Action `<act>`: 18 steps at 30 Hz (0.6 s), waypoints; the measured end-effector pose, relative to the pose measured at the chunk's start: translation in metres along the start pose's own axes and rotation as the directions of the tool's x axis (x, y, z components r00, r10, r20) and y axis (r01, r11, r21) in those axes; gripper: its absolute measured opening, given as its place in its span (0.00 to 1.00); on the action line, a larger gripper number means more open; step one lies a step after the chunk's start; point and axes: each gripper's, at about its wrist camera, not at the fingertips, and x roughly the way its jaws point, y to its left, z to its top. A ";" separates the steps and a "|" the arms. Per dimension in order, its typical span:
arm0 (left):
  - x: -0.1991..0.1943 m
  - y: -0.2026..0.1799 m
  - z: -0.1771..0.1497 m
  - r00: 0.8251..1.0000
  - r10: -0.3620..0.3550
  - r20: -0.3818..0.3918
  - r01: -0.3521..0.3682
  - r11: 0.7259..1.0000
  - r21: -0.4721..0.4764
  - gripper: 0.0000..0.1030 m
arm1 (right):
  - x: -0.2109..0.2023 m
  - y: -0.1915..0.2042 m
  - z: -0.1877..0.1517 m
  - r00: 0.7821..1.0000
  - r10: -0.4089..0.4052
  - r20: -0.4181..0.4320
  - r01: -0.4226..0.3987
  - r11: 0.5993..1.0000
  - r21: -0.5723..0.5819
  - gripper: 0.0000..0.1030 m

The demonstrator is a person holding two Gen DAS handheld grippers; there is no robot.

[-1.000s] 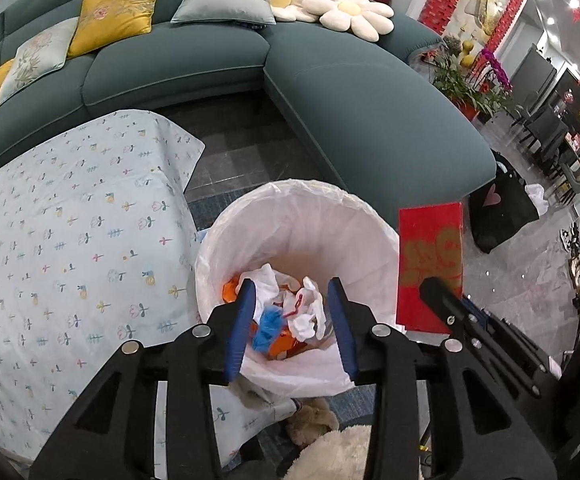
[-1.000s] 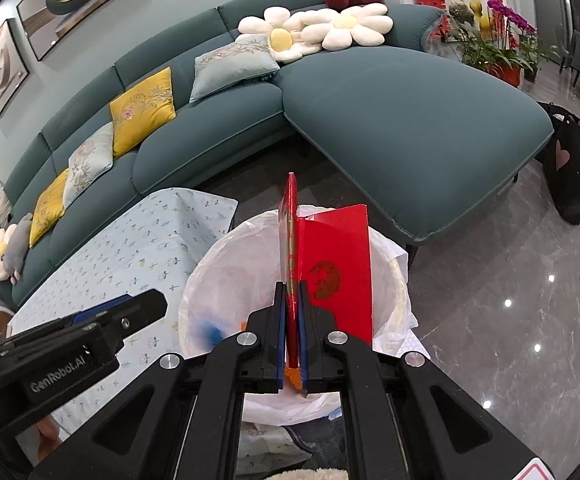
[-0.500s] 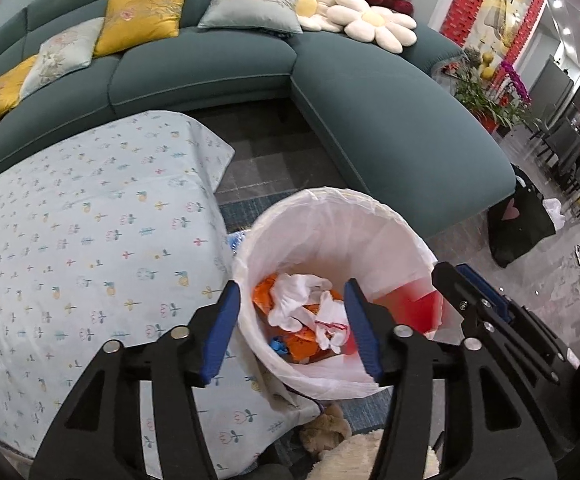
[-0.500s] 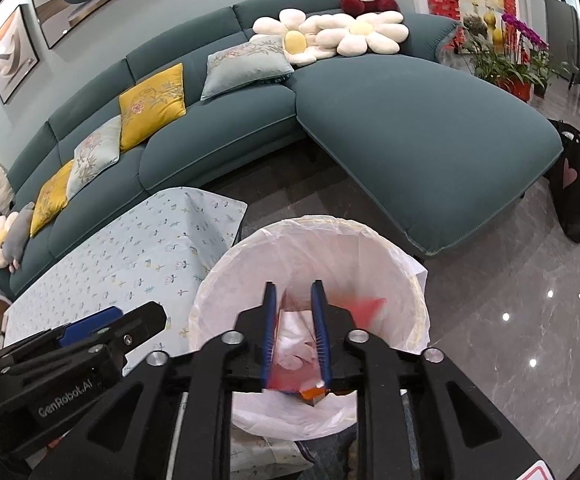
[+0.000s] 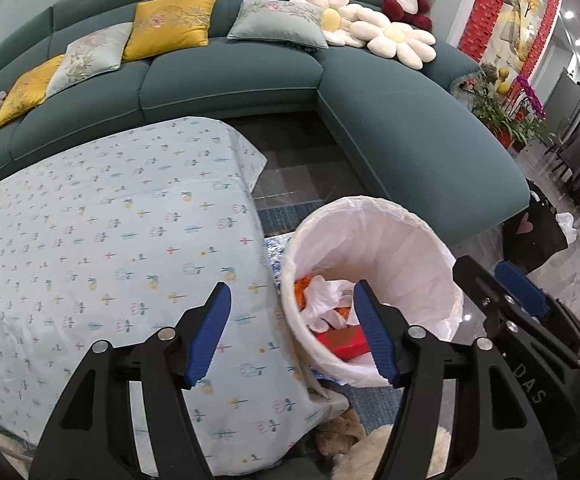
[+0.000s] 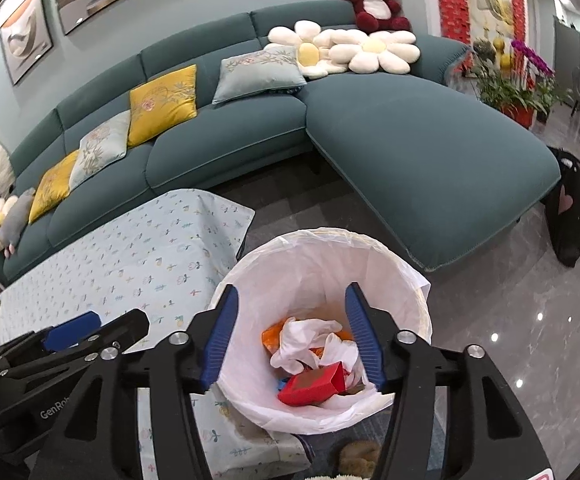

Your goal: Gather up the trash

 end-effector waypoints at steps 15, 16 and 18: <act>-0.023 0.041 -0.025 0.994 0.103 0.034 -0.101 0.994 -0.041 0.77 | -0.026 0.027 -0.015 1.000 -0.007 -0.014 0.006 0.994 -0.112 0.81; -0.024 0.042 -0.027 0.993 0.111 0.039 -0.110 0.993 -0.040 0.77 | -0.027 0.029 -0.018 1.000 -0.011 -0.016 0.010 0.993 -0.119 0.81; -0.026 0.044 -0.031 0.991 0.125 0.040 -0.123 0.992 -0.035 0.77 | -0.028 0.032 -0.020 1.000 -0.021 -0.015 0.018 0.991 -0.131 0.81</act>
